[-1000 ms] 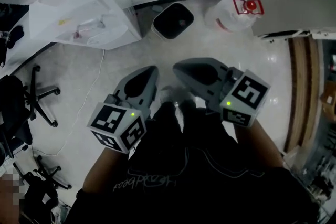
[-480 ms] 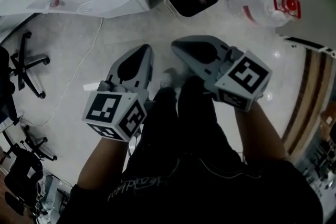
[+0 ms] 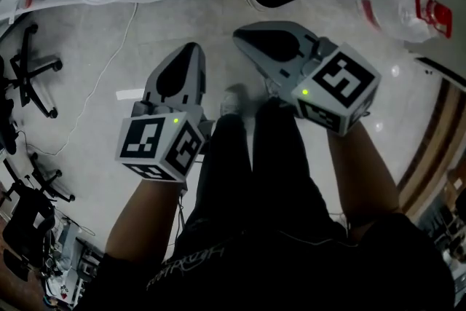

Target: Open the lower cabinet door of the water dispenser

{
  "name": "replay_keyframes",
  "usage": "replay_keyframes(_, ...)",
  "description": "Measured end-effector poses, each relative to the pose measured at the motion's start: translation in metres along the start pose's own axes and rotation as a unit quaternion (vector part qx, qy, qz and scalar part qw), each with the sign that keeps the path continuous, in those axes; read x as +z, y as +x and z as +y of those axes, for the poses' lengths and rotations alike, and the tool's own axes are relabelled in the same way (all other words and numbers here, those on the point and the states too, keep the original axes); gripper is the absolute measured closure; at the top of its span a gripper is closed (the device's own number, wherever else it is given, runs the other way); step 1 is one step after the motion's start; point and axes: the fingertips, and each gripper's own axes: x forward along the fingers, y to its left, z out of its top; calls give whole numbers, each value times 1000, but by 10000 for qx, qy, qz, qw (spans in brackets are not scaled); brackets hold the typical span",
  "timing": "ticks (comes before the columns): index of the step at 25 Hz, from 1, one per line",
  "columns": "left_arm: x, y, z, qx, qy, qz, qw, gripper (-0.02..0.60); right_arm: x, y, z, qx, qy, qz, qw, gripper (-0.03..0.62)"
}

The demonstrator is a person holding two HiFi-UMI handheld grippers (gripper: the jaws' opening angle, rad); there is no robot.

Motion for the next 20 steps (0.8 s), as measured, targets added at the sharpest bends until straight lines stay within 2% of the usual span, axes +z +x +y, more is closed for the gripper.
replay_keyframes(10, -14, 64, 29, 717, -342, -157, 9967, 566, -27, 6, -49, 372, 185, 336, 9986, 580)
replay_keyframes(17, -12, 98, 49, 1079, -628, -217, 9919, 470, -32, 1, -71, 558, 271, 587, 9963, 580)
replay_keyframes(20, -12, 112, 58, 1201, -677, -232, 9902, 398, -30, -1, -76, 679, 370, 593, 9952, 580)
